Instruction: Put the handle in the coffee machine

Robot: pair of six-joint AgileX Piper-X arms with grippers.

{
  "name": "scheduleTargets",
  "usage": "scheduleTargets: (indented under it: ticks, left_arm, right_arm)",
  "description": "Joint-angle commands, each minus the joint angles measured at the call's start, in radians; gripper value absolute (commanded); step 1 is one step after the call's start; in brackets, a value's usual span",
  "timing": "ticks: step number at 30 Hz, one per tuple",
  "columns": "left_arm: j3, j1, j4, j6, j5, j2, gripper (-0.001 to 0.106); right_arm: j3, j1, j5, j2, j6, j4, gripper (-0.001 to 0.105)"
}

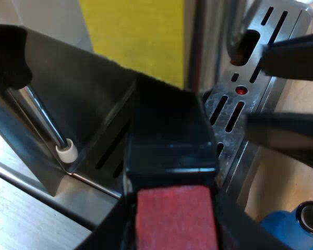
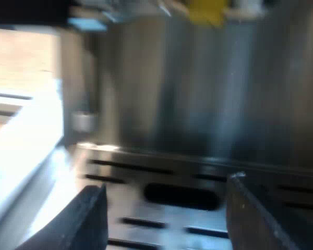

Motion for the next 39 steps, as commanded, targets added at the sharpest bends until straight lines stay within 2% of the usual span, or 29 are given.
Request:
scheduleTargets:
  ticks: [1,10,11,14,17,18,22,30,33,39]
  left_arm:
    - [-0.018,0.002,-0.073,-0.022,0.132,-0.029,0.000]
    - [-0.018,0.002,-0.072,-0.022,0.132,-0.029,0.000]
    - [-0.018,0.002,-0.072,-0.022,0.132,-0.029,0.000]
    - [-0.018,0.002,-0.072,-0.022,0.132,-0.029,0.000]
    - [-0.018,0.002,-0.067,-0.022,0.132,-0.029,0.000]
    - [-0.018,0.002,-0.063,-0.022,0.132,-0.029,0.000]
    - [-0.018,0.002,-0.061,-0.022,0.132,-0.029,0.000]
    - [-0.018,0.002,-0.058,-0.022,0.132,-0.029,0.000]
    - [-0.018,0.002,-0.056,-0.022,0.132,-0.029,0.000]
    - [-0.018,0.002,-0.057,-0.022,0.132,-0.029,0.000]
  right_arm:
    - [-0.002,-0.029,0.055,0.013,-0.012,-0.023,0.052]
    - [-0.002,-0.133,-0.110,0.017,-0.012,-0.079,0.052]
    - [0.000,-0.144,-0.152,0.023,-0.012,-0.105,0.052]
    - [-0.001,-0.157,-0.207,0.041,-0.040,-0.160,0.052]
    - [-0.001,-0.162,-0.213,0.060,-0.079,-0.219,0.052]
    - [-0.001,-0.163,-0.214,0.089,-0.154,-0.343,0.052]
    - [-0.001,-0.163,-0.212,0.104,-0.221,-0.435,0.052]
    - [-0.001,-0.163,-0.208,0.104,-0.221,-0.559,0.052]
    - [-0.001,-0.163,-0.203,0.104,-0.269,-0.614,0.052]
    - [-0.001,-0.163,-0.205,0.104,-0.273,-0.641,0.052]
